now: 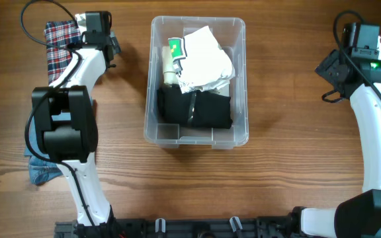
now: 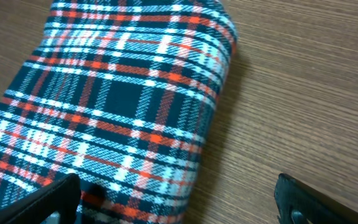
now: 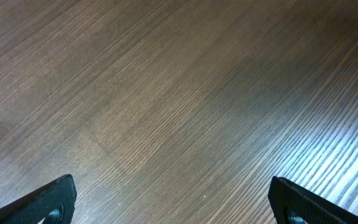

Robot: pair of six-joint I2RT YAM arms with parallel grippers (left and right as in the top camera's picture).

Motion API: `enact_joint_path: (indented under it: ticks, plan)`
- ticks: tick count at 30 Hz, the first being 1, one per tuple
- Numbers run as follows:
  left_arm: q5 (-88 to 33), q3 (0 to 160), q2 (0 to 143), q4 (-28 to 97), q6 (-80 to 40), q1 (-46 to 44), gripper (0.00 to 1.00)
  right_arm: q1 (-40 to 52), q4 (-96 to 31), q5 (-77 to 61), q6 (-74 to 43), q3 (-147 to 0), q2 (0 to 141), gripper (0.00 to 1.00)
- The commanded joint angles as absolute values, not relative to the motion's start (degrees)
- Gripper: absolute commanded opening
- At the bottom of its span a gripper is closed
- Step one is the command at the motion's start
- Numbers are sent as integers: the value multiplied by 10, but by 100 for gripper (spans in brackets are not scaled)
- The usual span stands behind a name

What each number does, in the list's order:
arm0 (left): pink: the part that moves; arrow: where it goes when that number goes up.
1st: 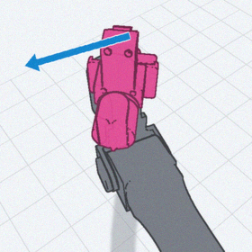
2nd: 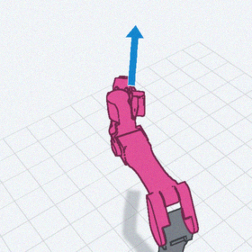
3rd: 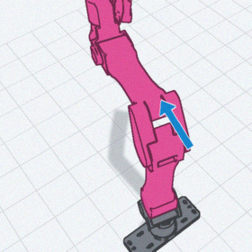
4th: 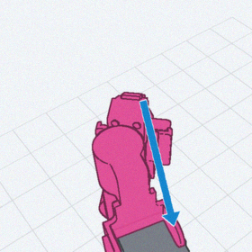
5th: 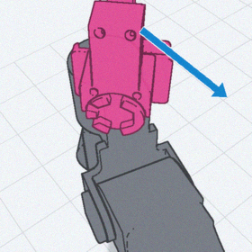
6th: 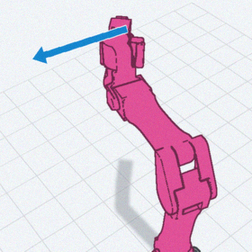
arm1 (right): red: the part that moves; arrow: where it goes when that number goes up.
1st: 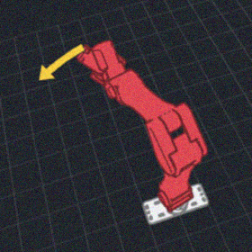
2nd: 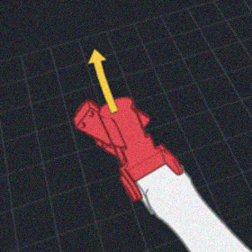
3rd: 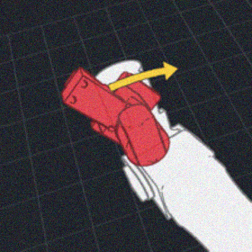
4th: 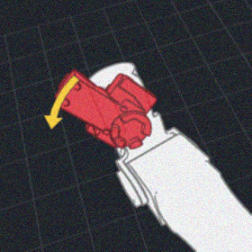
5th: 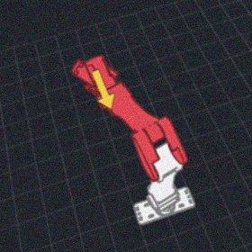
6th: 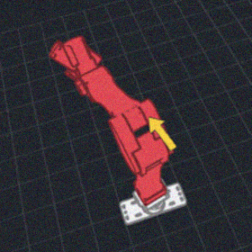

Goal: Pack container
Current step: 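Lower the left gripper onto the plaid garment's near edge, then close the left gripper on the plaid garment and lift it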

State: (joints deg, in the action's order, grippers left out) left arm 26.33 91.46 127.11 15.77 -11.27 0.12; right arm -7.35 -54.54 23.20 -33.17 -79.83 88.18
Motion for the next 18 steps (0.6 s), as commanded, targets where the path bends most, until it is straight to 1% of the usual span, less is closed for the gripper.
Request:
enact_joint_path:
  ticks: [1, 10, 14, 18]
  plan:
    - [281, 914, 1306, 160, -107, 17, 100, -76, -544, 239, -334, -792, 887, 100]
    - [307, 914, 1321, 161, -107, 30, 100, -76, -544, 239, -334, -792, 887, 100]
    - [341, 914, 1321, 175, -107, 36, 100, -76, -544, 239, -334, -792, 887, 100]
    - [344, 914, 1321, 189, -107, 45, 100, -76, -544, 239, -334, -792, 887, 100]
